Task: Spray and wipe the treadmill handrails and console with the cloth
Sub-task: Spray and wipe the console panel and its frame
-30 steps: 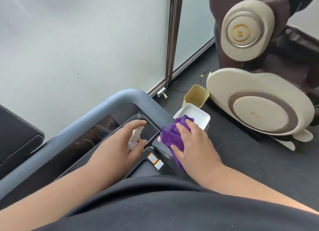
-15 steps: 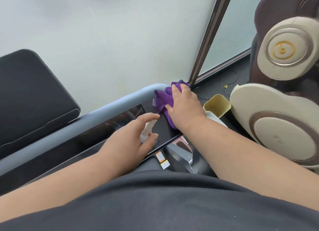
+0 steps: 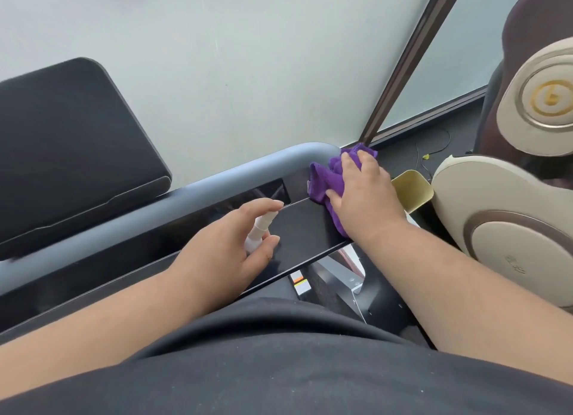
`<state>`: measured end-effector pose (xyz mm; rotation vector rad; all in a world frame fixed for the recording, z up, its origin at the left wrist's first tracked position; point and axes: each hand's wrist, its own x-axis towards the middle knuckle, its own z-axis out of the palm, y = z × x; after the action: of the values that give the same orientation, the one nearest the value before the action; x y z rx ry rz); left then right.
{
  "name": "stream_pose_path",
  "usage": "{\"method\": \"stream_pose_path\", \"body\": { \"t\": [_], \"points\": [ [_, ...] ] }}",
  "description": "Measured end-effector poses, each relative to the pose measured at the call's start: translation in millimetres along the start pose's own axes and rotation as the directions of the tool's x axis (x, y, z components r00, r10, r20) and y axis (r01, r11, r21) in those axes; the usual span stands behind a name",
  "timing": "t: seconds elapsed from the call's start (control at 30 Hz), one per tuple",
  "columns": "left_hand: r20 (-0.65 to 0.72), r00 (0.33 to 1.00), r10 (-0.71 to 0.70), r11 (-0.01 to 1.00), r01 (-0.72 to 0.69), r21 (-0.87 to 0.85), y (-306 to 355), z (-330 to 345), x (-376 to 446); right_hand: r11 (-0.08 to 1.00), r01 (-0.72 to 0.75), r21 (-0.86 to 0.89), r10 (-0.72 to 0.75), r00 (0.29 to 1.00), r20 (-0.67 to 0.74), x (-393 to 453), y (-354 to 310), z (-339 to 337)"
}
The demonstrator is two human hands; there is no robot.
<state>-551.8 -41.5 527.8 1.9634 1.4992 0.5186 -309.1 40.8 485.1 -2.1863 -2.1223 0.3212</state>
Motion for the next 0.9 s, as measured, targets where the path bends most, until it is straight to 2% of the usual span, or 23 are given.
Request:
{"method": "stream_pose_path", "body": {
  "t": [0.13, 0.23, 0.33, 0.47, 0.53, 0.7, 0.8, 0.9],
  "points": [
    [-0.013, 1.0, -0.001, 1.0, 0.001, 0.0, -3.5, 2.7, -7.6, 0.992, 0.123, 0.017, -0.124, 0.99, 0.066, 57.2, -25.5, -8.0],
    [-0.006, 1.0, -0.018, 1.0, 0.018, -0.01, -3.9, 4.2, -11.8, 0.985, 0.162, 0.059, -0.168, 0.98, 0.104, 65.0, -20.8, -11.2],
    [-0.013, 0.999, -0.031, 0.999, 0.03, -0.025, -4.2, 3.8, -13.9, 0.986, 0.153, 0.065, -0.157, 0.986, 0.059, 39.3, -8.5, -10.0],
    [-0.031, 0.999, -0.02, 0.999, 0.019, -0.03, -9.8, 1.3, -14.2, 0.998, 0.031, 0.059, -0.033, 0.999, 0.024, -5.0, 11.1, -2.5],
    [-0.039, 0.999, -0.028, 0.999, 0.027, -0.026, -14.1, -1.3, -14.8, 1.0, 0.015, 0.023, -0.016, 1.0, 0.016, -11.3, 14.0, 1.2],
    [-0.105, 0.992, -0.074, 0.997, 0.071, -0.038, -18.0, -7.7, -10.2, 0.987, 0.156, -0.035, -0.156, 0.988, -0.001, 21.8, -8.7, 0.1],
    [-0.109, 0.991, -0.083, 0.996, 0.078, -0.053, -15.5, -6.3, -7.6, 0.974, 0.225, 0.018, -0.226, 0.973, 0.051, 56.0, -22.6, -4.7],
    [-0.089, 0.993, -0.081, 0.996, 0.076, -0.048, -13.3, -4.7, -9.2, 0.941, 0.224, 0.255, -0.257, 0.961, 0.104, 76.2, -17.7, -14.5]
  ]
}}
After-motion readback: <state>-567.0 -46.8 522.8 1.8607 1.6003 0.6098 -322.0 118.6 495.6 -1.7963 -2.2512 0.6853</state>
